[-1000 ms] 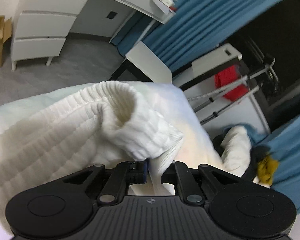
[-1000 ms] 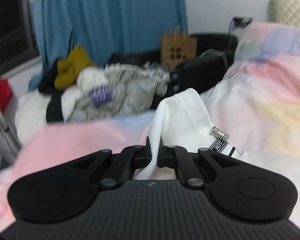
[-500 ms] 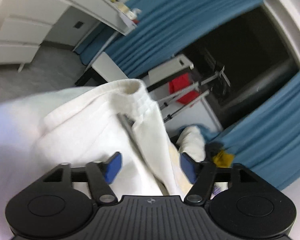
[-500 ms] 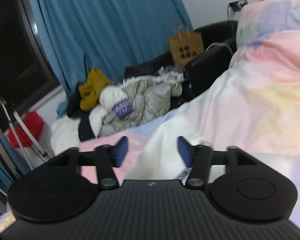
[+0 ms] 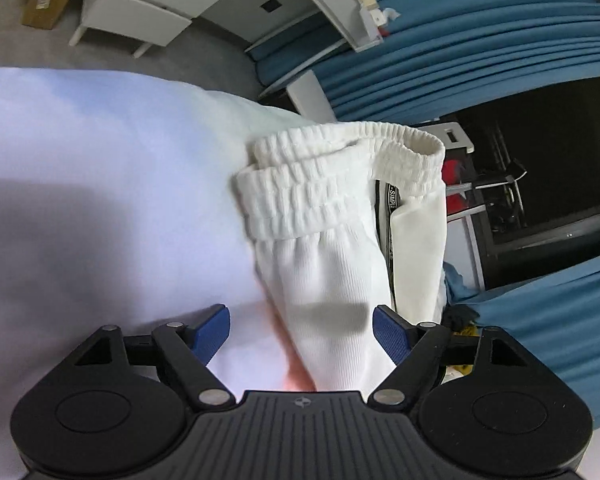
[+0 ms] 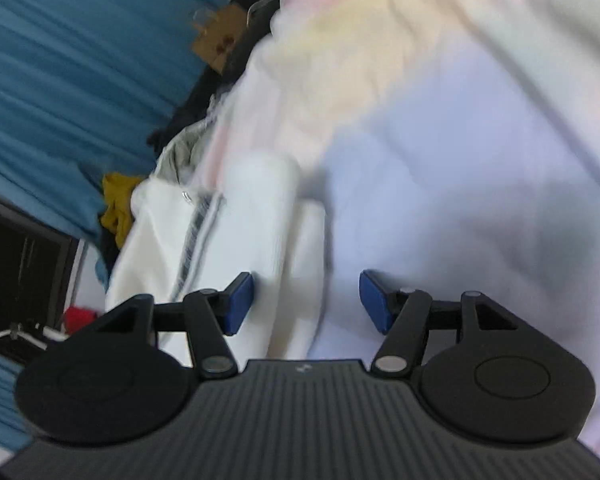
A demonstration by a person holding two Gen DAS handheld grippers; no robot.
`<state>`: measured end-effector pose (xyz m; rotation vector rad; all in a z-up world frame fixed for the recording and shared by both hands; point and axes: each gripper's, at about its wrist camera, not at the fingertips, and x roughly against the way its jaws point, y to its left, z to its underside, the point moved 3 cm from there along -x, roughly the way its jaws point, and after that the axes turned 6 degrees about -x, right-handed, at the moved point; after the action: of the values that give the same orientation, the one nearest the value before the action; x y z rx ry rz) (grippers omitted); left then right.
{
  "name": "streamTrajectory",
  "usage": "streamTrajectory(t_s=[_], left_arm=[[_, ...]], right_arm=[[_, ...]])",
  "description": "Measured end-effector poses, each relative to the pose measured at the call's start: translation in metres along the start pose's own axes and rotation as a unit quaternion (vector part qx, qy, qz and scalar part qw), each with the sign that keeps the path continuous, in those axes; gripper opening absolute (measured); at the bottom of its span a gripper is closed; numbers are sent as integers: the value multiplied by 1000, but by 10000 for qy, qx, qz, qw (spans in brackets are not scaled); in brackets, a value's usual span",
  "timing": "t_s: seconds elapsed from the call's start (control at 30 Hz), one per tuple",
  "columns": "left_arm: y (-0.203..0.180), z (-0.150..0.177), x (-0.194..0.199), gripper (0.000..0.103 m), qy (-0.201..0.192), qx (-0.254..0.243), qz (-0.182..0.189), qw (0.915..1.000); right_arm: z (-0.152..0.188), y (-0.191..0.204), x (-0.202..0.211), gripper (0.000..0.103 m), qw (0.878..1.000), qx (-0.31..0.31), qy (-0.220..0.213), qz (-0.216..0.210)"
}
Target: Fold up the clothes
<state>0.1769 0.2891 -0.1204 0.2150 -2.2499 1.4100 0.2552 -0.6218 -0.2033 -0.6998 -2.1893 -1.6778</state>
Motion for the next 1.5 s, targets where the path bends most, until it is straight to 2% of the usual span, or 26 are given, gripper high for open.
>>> streamTrajectory(t_s=[0.17, 0.2, 0.23, 0.27, 0.3, 0.37, 0.43, 0.47, 0.7, 0.83, 0.93, 1.0, 1.13, 1.2, 1.3, 1.43, 1.5], left_arm=[[-15, -12, -37, 67, -247, -161, 254, 9992], [-18, -13, -42, 65, -295, -205, 272, 9990], [-21, -14, -48, 58, -315, -300, 253, 9987], [-23, -14, -52, 46, -331, -405, 215, 9984], [-25, -14, -56, 42, -345, -495, 186, 9980], [-25, -17, -56, 21, -392, -499, 305, 9975], [-27, -21, -50, 15, -427, -471, 454, 9969], [-29, -23, -46, 14, -463, -472, 531, 9964], [-45, -33, -2, 11, -616, -207, 1105, 9918], [-22, -34, 31, 11, -578, 174, 1303, 9896], [4, -39, 62, 11, -475, 453, 1176, 9909], [15, -40, 83, 11, -494, 415, 1066, 9922], [21, -43, 113, 12, -370, -27, 811, 9960], [25, -43, 118, 13, -241, -227, 616, 9975], [30, -39, 124, 19, -43, -499, 281, 9983], [38, -29, 141, 30, 246, -749, 39, 9969], [37, -22, 152, 40, 334, -913, -48, 9953]], right_arm=[[16, 9, -28, 62, 9957, 222, -137, -889], [19, 11, -32, 62, 9946, 230, -169, -993], [23, 14, -35, 60, 9946, 269, -217, -976], [26, 17, -38, 56, 9952, 370, -290, -861], [29, 20, -38, 46, 9955, 490, -370, -723], [34, 25, -37, 24, 9954, 643, -511, -493], [37, 29, -31, 15, 9948, 723, -645, -314], [37, 28, -25, 14, 9946, 694, -714, -283], [40, 31, 51, 11, 9936, 500, -988, -197], [38, 17, 91, 10, 9965, 283, -754, -230], [37, -1, 115, 10, 9984, 63, -547, -143], [36, -10, 134, 10, 9988, -41, -468, -113], [38, -15, 162, 9, 9991, -105, -360, -192], [39, -13, 167, 9, 9993, 152, -307, -118], [38, -19, 163, 9, 9992, 351, -191, 94], [36, -36, 152, 9, 9996, 62, -15, 280], [37, -39, 149, 9, 9994, 78, 22, 338]])
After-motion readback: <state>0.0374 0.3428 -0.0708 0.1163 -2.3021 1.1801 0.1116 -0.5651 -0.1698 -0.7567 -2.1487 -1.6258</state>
